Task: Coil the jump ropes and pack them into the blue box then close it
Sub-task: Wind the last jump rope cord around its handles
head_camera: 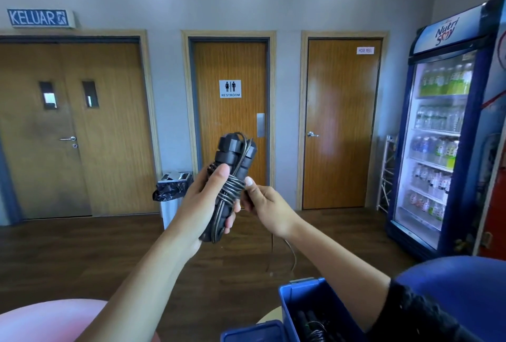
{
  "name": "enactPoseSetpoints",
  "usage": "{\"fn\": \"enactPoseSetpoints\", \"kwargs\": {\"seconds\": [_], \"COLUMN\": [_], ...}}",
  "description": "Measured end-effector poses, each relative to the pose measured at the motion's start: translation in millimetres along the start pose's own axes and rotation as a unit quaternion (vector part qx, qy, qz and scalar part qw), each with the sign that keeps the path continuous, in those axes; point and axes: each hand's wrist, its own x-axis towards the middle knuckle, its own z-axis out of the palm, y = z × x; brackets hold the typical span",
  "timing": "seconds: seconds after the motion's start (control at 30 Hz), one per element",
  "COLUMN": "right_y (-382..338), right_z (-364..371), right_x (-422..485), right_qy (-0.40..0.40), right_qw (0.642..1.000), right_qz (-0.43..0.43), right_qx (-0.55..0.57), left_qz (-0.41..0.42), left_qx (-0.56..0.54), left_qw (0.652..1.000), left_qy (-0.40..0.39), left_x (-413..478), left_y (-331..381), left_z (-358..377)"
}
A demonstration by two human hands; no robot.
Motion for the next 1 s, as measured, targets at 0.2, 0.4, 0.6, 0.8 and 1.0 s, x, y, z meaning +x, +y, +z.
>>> {"fn": "enactPoseSetpoints", "kwargs": {"seconds": [0.2,0.4,0.6,0.8,1.0], "right_y": [-4.7,-24.1,-77.9,-104.0,-66.3], "right_z": [3.7,-12.2,-41.3,-70.1,-78.0], "right_x": [-21.9,-52.2,-48.0,-13.0,3.0], "right_qy": [0.015,0.015,-0.036,-0.199,-0.226], "right_qw": [0.993,0.937,0.813,0.869,0.969], "right_qz": [0.066,0.039,-0.205,-0.216,-0.075], "right_qx": [-0.096,-0.346,-0.544,-0.397,-0.062], "left_qz": [-0.037,-0.094,-0.083,0.004,0.037], "left_qx": [0.087,0.343,0.632,0.621,0.370], "left_qw": [0.987,0.926,0.770,0.774,0.919], "left_qy": [0.127,0.128,0.013,-0.128,-0.134], "left_x": [-3.7,1.3,-7.5,-19.8,-29.8], "left_y": [1.3,0.1,5.4,13.5,14.4], "left_z": [1.4,-25.5,7.2,29.1,24.9]}}
